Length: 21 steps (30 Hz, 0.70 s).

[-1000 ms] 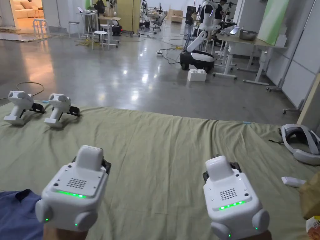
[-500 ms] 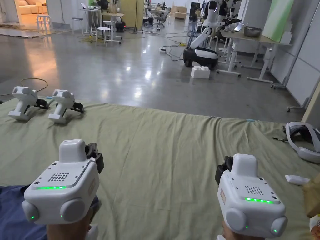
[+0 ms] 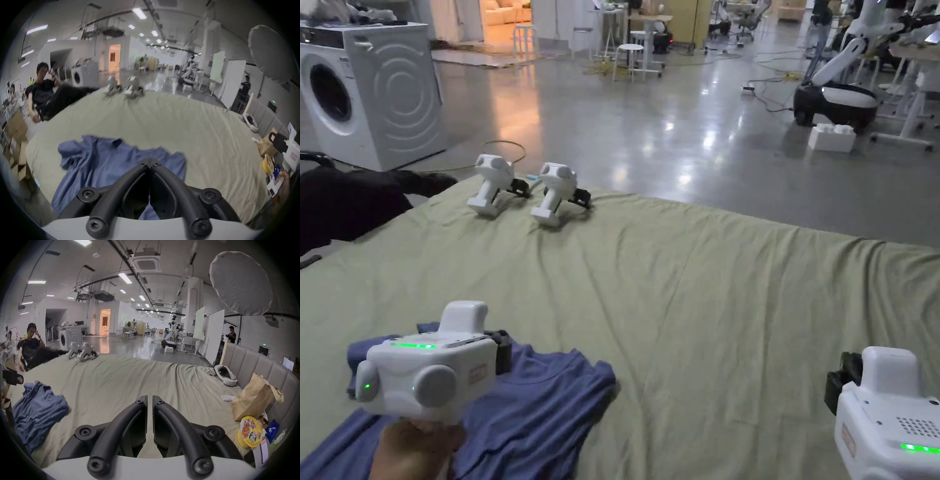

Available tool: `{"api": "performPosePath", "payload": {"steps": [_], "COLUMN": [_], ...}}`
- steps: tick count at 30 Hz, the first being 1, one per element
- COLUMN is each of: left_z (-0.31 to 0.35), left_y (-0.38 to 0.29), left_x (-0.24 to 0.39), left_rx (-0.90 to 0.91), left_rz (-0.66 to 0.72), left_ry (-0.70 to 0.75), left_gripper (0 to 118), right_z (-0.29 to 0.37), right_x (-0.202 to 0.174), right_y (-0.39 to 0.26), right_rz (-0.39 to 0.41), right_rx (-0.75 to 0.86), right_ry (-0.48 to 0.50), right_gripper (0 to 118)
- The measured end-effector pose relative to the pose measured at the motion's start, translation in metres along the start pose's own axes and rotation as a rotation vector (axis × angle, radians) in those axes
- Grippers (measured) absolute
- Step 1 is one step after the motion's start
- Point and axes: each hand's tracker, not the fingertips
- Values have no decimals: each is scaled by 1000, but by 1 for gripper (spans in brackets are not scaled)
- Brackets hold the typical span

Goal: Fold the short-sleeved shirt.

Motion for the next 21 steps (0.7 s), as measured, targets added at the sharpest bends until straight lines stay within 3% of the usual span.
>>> {"api": "performPosePath", "payload": {"steps": [6, 7, 9, 10, 13, 19, 21], "left_z": [-26, -31, -38, -43, -56, -79, -69], "left_y": [-15, -19, -27, -31, -41, -70, -77], "left_x": [-54, -59, -64, -67, -72, -65, -53], "left_rx": [-249, -265, -295, -326, -387, -531, -473], "left_rz": [98, 91, 81, 96, 122, 25, -34], "left_ry": [11, 19, 41, 36, 15, 82, 104], "left_gripper": [3, 18, 64, 70, 71, 72, 72], "right_z": [-11, -12, -14, -15, -15, -15, -16], "right_x": [-17, -19, -23, -23, -23, -22, -22], "right_y": [-15, -16, -19, -20, -21, -24, -26], "right_rz": [8, 14, 27, 34, 43, 60, 58], "right_rx": [-46, -55, -62, -64, -73, -88, -97], "right_ry": [30, 35, 37, 37, 37, 30, 31], "right_gripper": [8, 8, 8, 8, 8, 8, 8]}}
